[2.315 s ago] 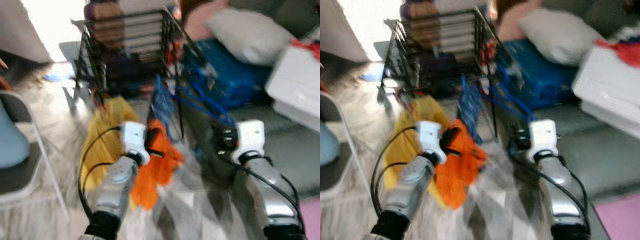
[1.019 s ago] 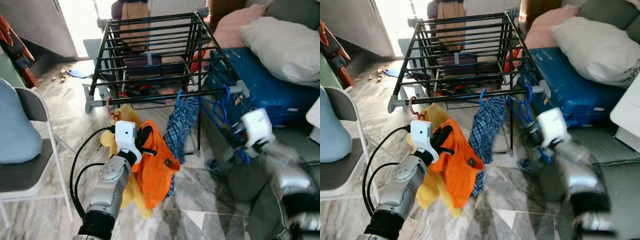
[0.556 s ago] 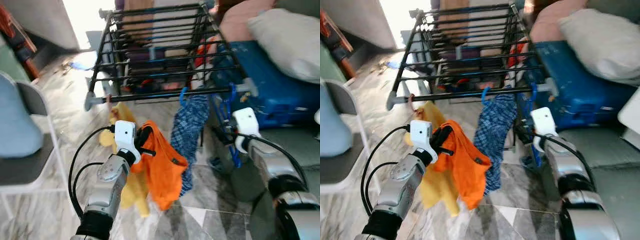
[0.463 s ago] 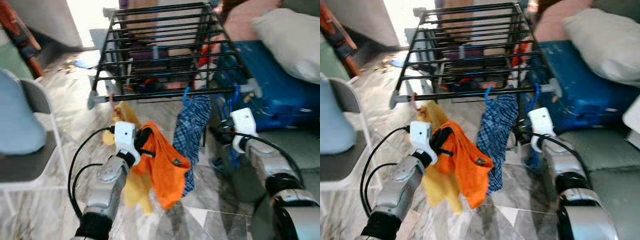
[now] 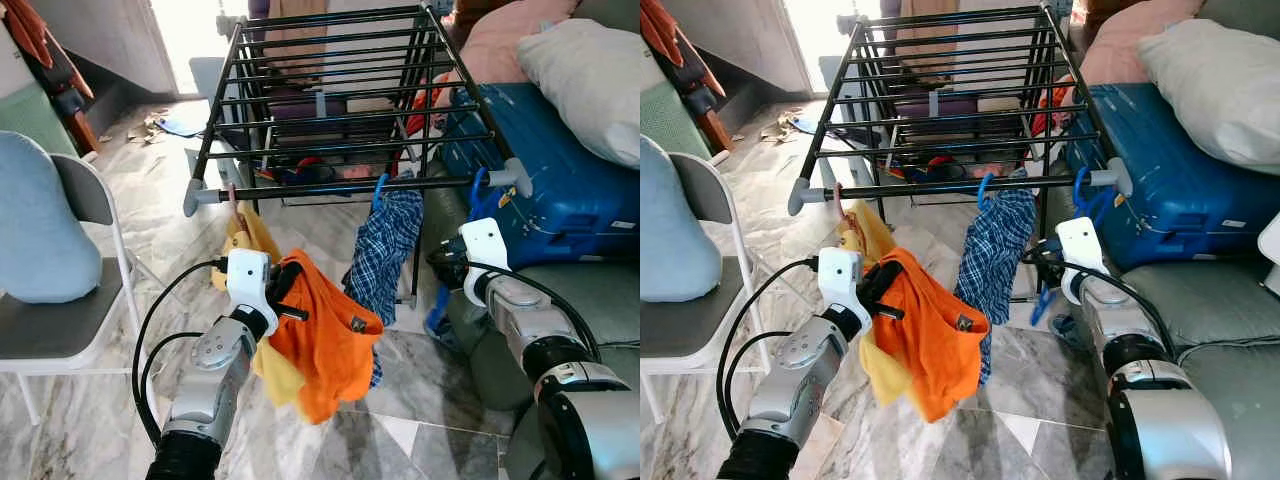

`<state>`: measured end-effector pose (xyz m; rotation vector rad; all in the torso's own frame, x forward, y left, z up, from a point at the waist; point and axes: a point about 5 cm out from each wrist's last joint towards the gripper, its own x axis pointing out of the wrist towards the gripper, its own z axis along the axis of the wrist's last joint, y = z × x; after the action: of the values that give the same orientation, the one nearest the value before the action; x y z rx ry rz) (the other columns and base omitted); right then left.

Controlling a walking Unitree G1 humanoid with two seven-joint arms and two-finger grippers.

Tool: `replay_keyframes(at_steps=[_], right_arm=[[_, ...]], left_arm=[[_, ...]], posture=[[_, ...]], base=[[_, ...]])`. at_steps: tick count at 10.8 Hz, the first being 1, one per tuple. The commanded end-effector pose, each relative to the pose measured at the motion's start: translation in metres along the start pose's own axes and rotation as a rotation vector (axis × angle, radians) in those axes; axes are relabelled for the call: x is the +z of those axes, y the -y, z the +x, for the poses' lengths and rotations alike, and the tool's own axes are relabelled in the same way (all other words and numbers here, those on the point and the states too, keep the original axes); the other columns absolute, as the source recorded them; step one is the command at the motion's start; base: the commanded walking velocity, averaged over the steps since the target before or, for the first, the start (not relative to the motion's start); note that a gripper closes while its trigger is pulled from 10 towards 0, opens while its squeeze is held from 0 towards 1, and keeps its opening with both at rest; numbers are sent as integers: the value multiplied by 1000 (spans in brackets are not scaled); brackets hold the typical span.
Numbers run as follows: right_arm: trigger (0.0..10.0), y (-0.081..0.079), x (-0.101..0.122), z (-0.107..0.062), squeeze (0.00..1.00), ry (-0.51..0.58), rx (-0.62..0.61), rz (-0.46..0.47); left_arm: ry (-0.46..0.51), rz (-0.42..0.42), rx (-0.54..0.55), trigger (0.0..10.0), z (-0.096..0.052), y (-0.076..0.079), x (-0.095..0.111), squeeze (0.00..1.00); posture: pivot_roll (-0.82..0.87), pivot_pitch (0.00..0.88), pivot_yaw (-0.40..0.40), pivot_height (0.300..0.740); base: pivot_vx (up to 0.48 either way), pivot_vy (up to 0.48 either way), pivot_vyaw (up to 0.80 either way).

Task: Hang hanger

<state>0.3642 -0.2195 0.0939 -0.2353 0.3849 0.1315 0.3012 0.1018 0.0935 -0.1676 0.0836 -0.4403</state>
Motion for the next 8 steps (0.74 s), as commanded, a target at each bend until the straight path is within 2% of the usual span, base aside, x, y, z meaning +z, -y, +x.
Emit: replay_keyframes(at_steps=[1,8], right_arm=[[0,2,9,1,0,20,-21,-8],[0,15,4,-2,0,2,-51,-45]], left_arm=[[30,20,-16,10000,2,2,10,0],[-2,4,-31,10000,5,8,4,0]], posture=[[-129,0,85,740],[-146,0,85,740]], base=[[0,0,0],[0,0,0]])
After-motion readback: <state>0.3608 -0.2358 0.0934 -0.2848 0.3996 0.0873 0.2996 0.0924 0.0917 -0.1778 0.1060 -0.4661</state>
